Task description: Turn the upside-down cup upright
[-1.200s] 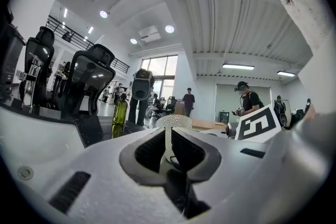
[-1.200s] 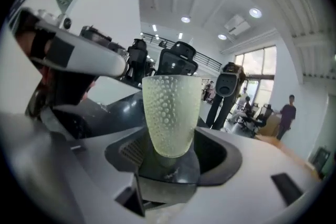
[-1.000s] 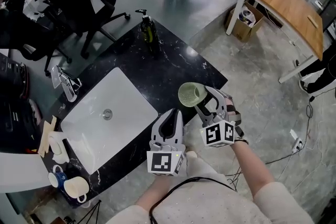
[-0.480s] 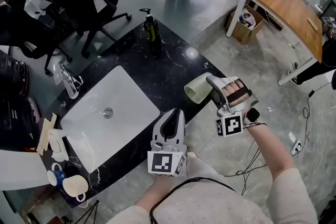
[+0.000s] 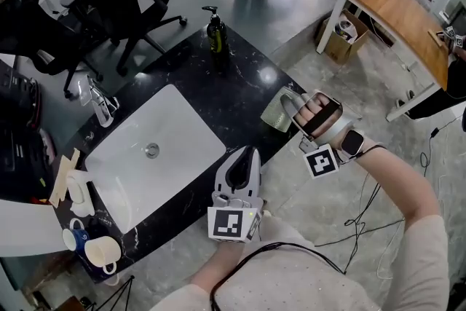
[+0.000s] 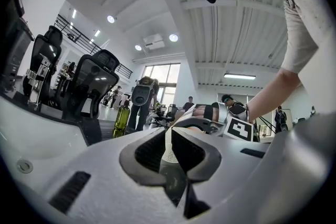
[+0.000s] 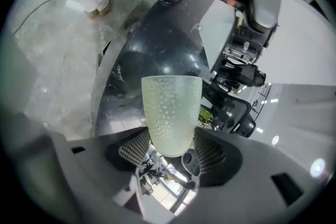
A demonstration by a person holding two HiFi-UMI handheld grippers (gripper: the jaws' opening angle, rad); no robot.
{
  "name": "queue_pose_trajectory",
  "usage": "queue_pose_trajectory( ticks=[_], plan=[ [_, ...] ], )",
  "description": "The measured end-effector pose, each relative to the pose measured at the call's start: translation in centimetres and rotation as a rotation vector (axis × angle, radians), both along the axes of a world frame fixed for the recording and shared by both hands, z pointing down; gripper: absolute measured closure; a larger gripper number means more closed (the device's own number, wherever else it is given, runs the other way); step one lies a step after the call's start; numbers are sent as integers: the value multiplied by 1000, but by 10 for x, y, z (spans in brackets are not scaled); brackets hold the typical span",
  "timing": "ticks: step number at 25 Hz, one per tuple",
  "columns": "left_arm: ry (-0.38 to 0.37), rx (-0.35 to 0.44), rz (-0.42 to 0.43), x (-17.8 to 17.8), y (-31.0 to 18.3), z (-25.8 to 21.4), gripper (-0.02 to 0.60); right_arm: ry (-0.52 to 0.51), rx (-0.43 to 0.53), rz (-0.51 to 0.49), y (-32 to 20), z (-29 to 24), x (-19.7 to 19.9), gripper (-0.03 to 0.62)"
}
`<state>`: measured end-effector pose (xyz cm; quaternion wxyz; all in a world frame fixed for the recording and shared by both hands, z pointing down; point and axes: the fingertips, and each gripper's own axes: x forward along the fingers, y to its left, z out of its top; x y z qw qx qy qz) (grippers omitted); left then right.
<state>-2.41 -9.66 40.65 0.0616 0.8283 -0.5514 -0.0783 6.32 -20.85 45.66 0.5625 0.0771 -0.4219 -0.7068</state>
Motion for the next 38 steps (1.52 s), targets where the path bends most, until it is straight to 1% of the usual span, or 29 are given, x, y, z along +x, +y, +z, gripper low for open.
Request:
queue_pose_trajectory(
  ticks=[3,6,10,15,17,19,22,25,29,33,36,38],
  plan=[
    [18,17,-6,-1,3,-2,546,100,55,-11,-2,3,-5,322],
    [32,32,-11,-3,8,-1,546,169,102,-3,-3,4,-13,322],
    [48,45,-22,-8,15,0,546,204,141,-10,6,4,-29,323],
    [55,62,-23,-16,20,0,546,220,147,9,15,3,-35,322],
    [68,42,-22,-20,18,5,546,219,140,11,20,4,-38,322],
    [68,6,-2,-17,15,11,546,221,143,10,25,4,-41,322],
    [65,-59,36,-8,9,23,546,249,169,2,30,3,-45,322],
    [68,-121,56,-4,6,32,546,280,217,2,33,0,-48,322],
    [72,-187,78,-2,6,39,546,296,230,15,41,0,-49,322],
    [83,-153,41,-12,11,34,546,302,228,25,54,1,-48,322],
    [109,-145,-7,-25,14,32,546,315,220,28,59,1,-49,322],
    [108,-136,-25,-30,17,29,546,337,218,27,63,1,-52,322]
  ],
)
